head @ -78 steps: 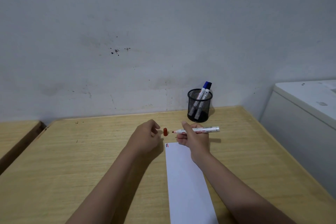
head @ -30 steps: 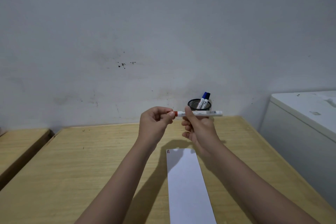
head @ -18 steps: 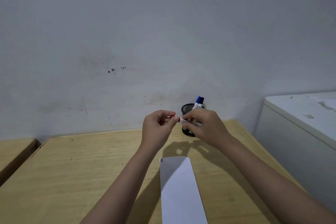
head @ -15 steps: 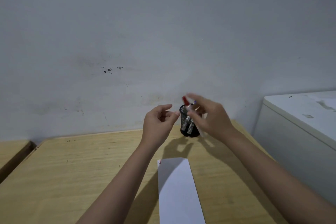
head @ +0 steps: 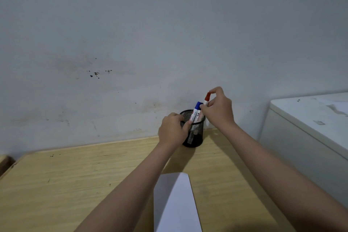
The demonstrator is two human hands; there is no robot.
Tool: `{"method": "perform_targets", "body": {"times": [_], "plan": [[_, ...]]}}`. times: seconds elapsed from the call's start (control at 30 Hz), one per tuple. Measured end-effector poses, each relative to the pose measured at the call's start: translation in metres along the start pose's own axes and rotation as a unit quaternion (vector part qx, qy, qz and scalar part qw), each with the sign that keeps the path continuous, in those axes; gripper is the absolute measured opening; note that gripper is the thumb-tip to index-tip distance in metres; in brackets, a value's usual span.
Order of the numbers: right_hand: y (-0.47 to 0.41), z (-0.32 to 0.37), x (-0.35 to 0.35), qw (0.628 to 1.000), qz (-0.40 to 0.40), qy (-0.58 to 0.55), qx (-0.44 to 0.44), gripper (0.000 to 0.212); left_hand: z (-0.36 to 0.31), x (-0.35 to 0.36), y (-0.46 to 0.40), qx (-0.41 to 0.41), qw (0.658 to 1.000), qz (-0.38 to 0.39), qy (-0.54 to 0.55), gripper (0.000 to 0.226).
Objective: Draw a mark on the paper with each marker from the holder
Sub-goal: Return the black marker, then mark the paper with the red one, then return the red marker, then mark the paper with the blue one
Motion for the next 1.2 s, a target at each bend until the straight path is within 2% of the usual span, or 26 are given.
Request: {"method": "perform_targets", "body": {"times": [0.17,0.33,0.4,0.53,0.63,0.8,0.97,1.07,1.13,1.2], "plan": [[-0.006,-0.02,0.021,0.992,0.051,0.1,0.062,0.035,0.005,0.002,0.0,-0.029,0.998,-0.032,0.044,0.036],[-0.009,-0.008,0.027,0.973,0.012,0.231,-0.005,0.057,0.007,0.003,0.001,-0.051,0.995,-0.042,0.07,0.036],[-0.011,-0.003,0.032,0.962,0.018,0.27,-0.027,0.053,0.007,0.003,0.001,-0.052,0.995,-0.044,0.073,0.037],[-0.016,0.005,0.035,0.948,0.007,0.316,-0.049,0.033,0.005,0.003,0.002,-0.051,0.995,-0.046,0.066,0.036],[-0.015,0.01,0.032,0.959,0.003,0.276,-0.065,0.022,0.004,0.002,0.003,-0.045,0.997,-0.043,0.053,0.036],[-0.006,0.016,0.022,0.981,0.04,0.171,-0.077,0.008,0.002,0.001,0.003,-0.055,0.997,-0.025,0.056,0.038],[0.005,0.03,0.004,0.985,0.027,0.069,-0.153,0.018,-0.001,-0.008,0.01,-0.056,0.993,0.033,0.102,0.053],[0.021,0.042,-0.018,0.982,-0.027,-0.03,-0.182,0.009,-0.011,-0.021,0.024,-0.041,0.975,-0.033,0.215,0.033],[0.041,0.045,-0.032,0.976,-0.057,-0.083,-0.191,0.005,-0.019,-0.033,0.034,-0.038,0.943,-0.083,0.319,0.021],[0.066,0.042,-0.039,0.974,-0.06,-0.117,-0.185,0.006,-0.027,-0.046,0.043,-0.049,0.907,-0.105,0.405,0.018]]}}
Point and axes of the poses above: each hand's wrist, its own y-axis away from the middle knuckle, its own x-axis out of the palm, z = x × y, the point moved 3 cm from there along -y, towards the middle knuckle, and after that the axes turned 15 degrees about x, right-handed, at the moved point
